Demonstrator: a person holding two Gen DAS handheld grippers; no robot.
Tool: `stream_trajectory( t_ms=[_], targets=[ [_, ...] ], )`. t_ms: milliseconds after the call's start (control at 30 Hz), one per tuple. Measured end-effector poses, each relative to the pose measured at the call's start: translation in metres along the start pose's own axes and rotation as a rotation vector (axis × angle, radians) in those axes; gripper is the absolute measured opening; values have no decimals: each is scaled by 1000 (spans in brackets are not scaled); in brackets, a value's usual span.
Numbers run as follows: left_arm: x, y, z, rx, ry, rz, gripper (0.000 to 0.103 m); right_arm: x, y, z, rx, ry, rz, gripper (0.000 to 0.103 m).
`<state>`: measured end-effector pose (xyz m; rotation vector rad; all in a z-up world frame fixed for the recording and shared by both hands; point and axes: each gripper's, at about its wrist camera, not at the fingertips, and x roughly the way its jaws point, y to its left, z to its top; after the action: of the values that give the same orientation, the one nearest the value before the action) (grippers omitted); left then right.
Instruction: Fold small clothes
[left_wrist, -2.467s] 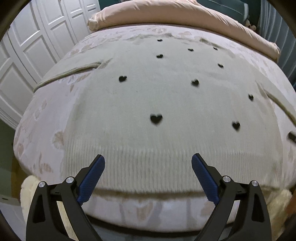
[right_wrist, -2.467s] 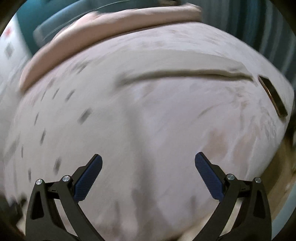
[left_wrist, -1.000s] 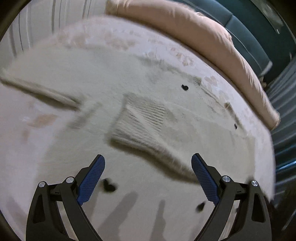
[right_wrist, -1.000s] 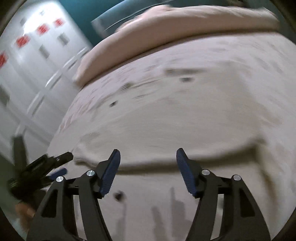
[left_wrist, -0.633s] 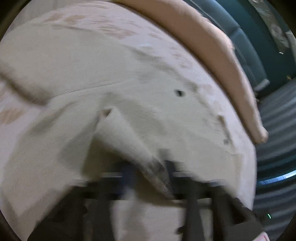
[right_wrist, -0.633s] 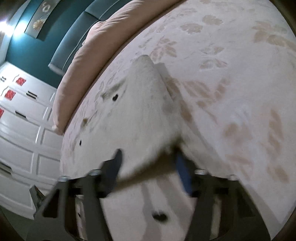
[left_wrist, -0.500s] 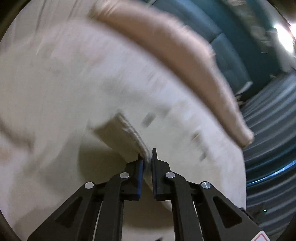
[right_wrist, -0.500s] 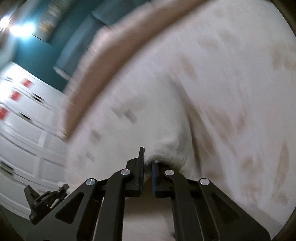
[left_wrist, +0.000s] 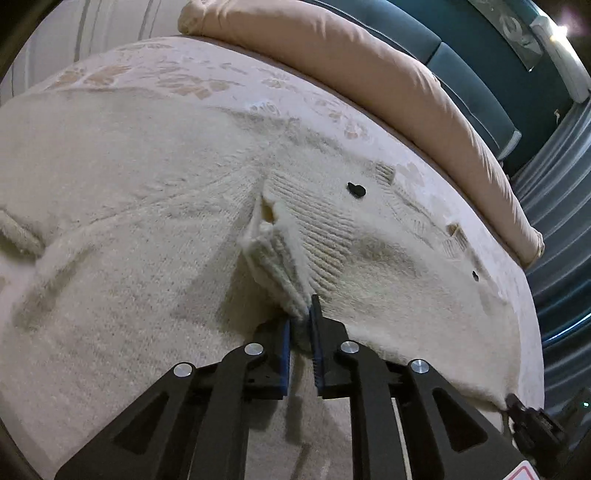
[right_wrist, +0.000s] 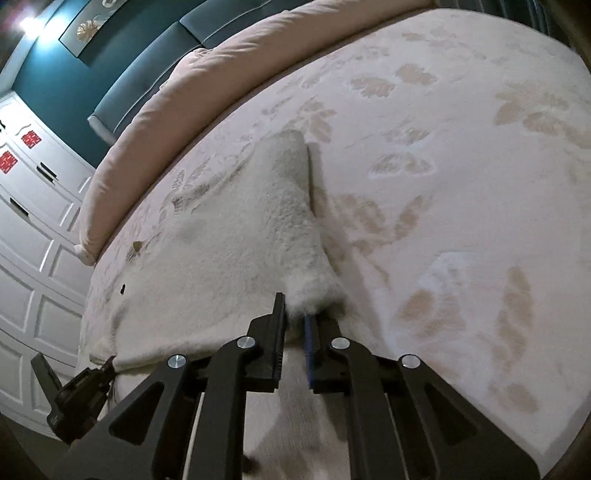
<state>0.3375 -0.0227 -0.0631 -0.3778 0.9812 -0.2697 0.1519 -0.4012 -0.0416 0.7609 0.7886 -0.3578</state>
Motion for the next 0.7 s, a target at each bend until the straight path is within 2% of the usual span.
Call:
stream_trajectory(
  t_ms=[67,133,267,367,400,467,533,567,633,700],
  targets=[
    [3,-1,-3,8,-15,-8,14,-17,0,1,-2,-61,-39,15],
    [5,1,-10,1,-33,-26,14,-22,4,10,-16,-116,-85,25],
    [3,14,-12,-33,-58,-77,14,-10,39,38,-115,-136,-43,25],
    [1,20,-14,-44,-66,-97,14,19,67,37,-247,-81,-14,25],
    [1,21,-14,-42,-70,-98,14,34,71,33,-299,-41,-41,23],
    [3,21,-14,-36,-76,-96,14,70,60,22,-362,20,-151,17],
    [3,21,-16,-30,-79,-92,14,66,49,26,-308,-14,-108,10],
    [3,20,-16,-26,-83,-89,14,58,47,33,-244,-19,-128,10],
    [2,20,-18,-19,-89,-83,14,43,51,36,-190,-53,-110,18],
    [1,18,-19,-11,-93,-74,14,35,61,27,-253,-70,-110,23]
  ],
)
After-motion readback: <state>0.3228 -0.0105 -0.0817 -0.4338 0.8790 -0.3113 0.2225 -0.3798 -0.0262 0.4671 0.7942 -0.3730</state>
